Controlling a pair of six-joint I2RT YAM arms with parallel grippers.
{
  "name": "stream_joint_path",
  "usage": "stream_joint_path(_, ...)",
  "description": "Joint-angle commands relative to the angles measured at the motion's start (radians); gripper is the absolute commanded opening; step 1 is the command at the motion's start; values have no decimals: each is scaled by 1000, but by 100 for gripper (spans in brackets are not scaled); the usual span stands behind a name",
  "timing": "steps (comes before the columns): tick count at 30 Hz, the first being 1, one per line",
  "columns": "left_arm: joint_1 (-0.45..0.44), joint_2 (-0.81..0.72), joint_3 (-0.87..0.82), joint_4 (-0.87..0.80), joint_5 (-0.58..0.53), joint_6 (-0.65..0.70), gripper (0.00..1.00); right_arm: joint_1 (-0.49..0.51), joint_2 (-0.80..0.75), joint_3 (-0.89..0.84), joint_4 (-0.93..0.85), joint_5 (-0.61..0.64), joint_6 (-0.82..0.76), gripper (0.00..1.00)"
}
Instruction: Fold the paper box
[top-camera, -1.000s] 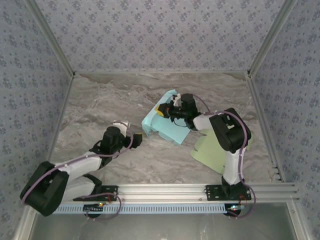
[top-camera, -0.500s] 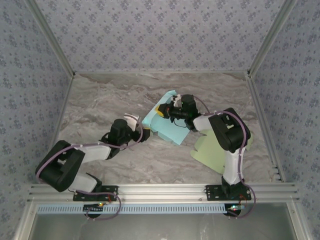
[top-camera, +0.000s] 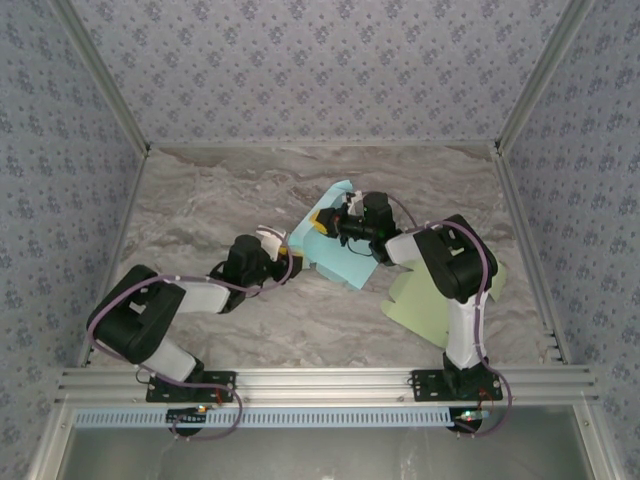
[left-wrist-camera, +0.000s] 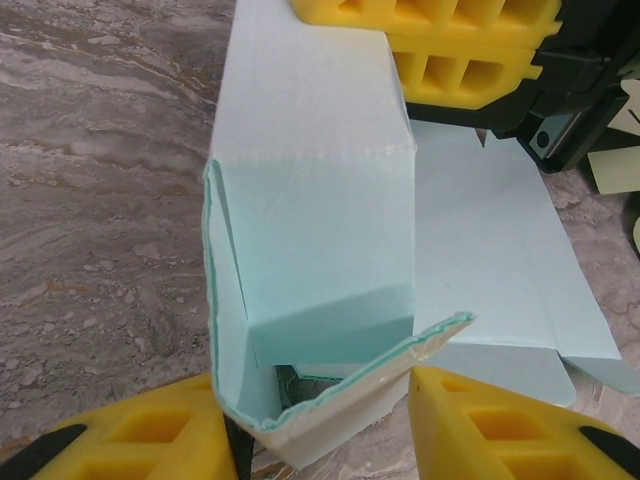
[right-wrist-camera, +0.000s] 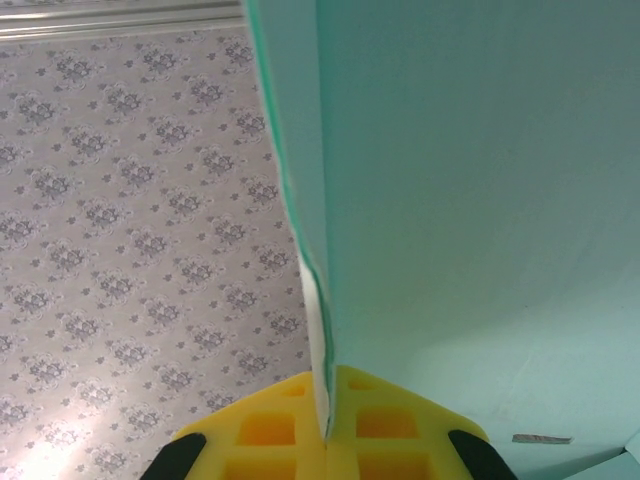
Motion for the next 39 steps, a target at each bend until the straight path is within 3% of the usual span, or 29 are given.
stream_joint_path(1, -26, 5, 35, 33, 55, 2, 45, 15, 16, -12, 20, 2, 20, 0)
stream_joint_path(8, -32, 10, 50, 31, 62, -8, 46, 28, 18, -16, 51, 13, 26, 0)
stream_joint_path(22, -32, -10, 121, -9, 41, 3, 46, -15, 94, -55, 296, -59, -48, 0)
stream_joint_path(32, -33, 85, 115, -19, -81, 22, 48, -19, 136, -60, 360, -16, -16, 0)
stream_joint_path(36, -33, 102, 113, -10, -170, -14, 68, -18, 131, -80, 396, 6, 1, 0)
stream_joint_path(39, -33, 122, 142, -2, -199, -17, 74, -14, 134, -74, 391, -1, 2, 0)
